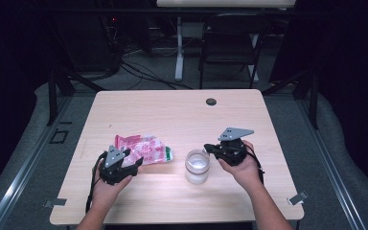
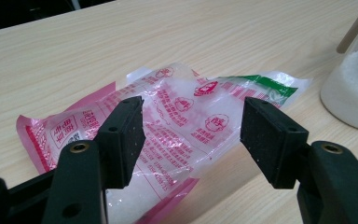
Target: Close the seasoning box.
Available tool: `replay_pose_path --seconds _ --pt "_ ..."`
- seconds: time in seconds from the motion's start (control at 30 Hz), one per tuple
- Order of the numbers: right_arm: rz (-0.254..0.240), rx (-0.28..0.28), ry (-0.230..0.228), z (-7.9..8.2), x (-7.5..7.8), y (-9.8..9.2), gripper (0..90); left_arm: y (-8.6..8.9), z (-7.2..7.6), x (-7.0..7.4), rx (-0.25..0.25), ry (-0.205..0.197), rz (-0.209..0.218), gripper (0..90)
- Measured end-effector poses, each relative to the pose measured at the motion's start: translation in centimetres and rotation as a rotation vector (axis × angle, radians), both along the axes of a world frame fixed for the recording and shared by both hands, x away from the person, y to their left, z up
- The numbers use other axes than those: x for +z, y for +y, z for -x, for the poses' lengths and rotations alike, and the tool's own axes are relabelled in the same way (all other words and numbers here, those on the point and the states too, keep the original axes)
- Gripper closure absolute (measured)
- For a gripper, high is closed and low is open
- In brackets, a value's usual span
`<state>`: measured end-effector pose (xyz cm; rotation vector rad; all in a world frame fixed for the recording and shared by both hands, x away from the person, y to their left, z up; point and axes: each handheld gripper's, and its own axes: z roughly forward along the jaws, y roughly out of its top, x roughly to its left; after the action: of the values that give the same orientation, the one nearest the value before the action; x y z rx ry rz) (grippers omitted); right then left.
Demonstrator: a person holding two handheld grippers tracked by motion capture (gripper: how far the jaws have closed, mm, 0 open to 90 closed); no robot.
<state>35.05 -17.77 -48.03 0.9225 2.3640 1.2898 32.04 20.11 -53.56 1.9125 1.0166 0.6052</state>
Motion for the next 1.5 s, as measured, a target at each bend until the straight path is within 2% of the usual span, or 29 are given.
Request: replay_pose_path --seconds 0.37,0.57,0.7,0.73,0.77,0.8,0.93,1.03,1.2,1.37,1.4,1.5 --pt "-0.010 0.015 -0.009 0.4 0.8 -0.2 88.7 0.0 -0.1 0.1 -0.001 -0.005 0.003 39.4" --pt "-0.014 0.007 -0.035 0.7 1.5 -0.5 85.3 -0.1 -0.1 0.1 -0.002 -0.007 0.003 39.4" --pt "-0.031 -0.026 -0.048 0.8 2.0 -1.3 80.6 -0.2 -0.2 0.1 -0.006 -0.004 -0.002 39.4" --pt "-0.036 -0.040 -0.050 0.8 2.2 -1.7 76.6 -0.2 -0.2 0.1 -0.007 -0.004 -0.002 39.4" --pt "-0.044 -0.070 -0.056 0.7 2.3 -2.2 68.5 -0.2 -0.2 0.1 -0.007 -0.007 0.001 39.4" --pt "-0.044 -0.070 -0.056 0.7 2.3 -2.2 68.5 -0.2 -0.2 0.1 -0.008 -0.006 0.000 39.4" --pt "-0.072 -0.140 -0.071 0.5 2.5 -3.3 56.7 -0.3 -0.3 0.1 -0.009 -0.007 0.005 39.4" --pt "-0.054 -0.192 -0.098 0.4 2.5 -4.2 51.4 -0.4 -0.3 0.1 -0.011 -0.005 0.002 39.4" --pt "-0.068 -0.219 -0.100 0.2 2.7 -5.3 49.8 -0.4 -0.4 0.1 -0.010 0.001 0.000 39.4" --pt "-0.048 -0.269 -0.092 -0.1 2.4 -6.7 49.8 -0.4 -0.4 0.0 -0.008 0.003 -0.001 39.4" --pt "-0.033 -0.296 -0.085 -0.4 2.0 -7.1 49.8 -0.3 -0.5 -0.1 -0.006 0.004 -0.003 39.4" --pt "-0.019 -0.325 -0.072 -0.6 1.4 -7.5 49.9 -0.3 -0.5 -0.1 -0.006 0.006 -0.003 39.4"
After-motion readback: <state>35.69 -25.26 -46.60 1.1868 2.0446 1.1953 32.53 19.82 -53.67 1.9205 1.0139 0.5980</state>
